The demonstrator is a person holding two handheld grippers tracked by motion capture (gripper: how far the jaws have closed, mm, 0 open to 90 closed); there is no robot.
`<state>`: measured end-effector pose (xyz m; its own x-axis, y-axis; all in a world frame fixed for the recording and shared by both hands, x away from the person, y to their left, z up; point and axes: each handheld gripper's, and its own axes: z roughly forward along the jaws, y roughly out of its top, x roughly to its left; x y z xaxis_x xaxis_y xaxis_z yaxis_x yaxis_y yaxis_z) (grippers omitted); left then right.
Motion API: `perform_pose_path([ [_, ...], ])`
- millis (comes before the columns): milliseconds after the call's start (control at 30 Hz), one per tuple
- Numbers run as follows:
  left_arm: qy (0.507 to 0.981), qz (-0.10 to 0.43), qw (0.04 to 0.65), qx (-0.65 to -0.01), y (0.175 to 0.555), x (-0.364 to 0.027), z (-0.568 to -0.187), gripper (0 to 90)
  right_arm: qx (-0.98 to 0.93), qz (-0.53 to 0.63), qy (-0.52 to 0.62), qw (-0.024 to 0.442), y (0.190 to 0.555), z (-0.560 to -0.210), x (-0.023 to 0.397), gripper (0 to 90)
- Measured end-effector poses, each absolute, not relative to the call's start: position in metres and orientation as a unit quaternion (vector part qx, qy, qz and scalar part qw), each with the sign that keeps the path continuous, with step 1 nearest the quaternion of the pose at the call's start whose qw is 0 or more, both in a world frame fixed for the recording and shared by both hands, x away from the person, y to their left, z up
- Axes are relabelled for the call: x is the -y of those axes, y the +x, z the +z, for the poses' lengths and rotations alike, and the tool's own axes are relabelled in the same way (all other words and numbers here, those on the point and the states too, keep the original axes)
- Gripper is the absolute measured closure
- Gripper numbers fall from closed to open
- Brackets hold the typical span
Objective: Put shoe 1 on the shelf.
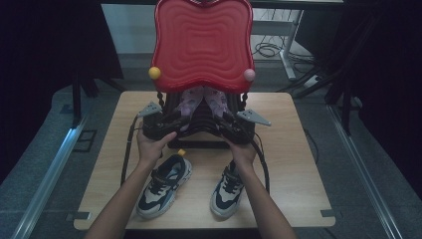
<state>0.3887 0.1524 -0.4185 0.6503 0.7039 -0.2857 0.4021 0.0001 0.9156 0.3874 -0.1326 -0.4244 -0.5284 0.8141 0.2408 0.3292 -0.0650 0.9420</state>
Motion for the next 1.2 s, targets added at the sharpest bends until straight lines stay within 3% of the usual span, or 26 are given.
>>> perform_pose_path([
  [467,0.687,0.119,0.599,-0.393,0.353,-0.172,-0.416,50.5,-0.660,0.598,0.417,0.182,0.361,-0.422,0.141,58.4],
  [1200,0.703,0.151,0.582,-0.380,0.291,-0.203,-0.426,51.9,-0.684,0.591,0.400,0.153,0.316,-0.433,0.171,57.8],
])
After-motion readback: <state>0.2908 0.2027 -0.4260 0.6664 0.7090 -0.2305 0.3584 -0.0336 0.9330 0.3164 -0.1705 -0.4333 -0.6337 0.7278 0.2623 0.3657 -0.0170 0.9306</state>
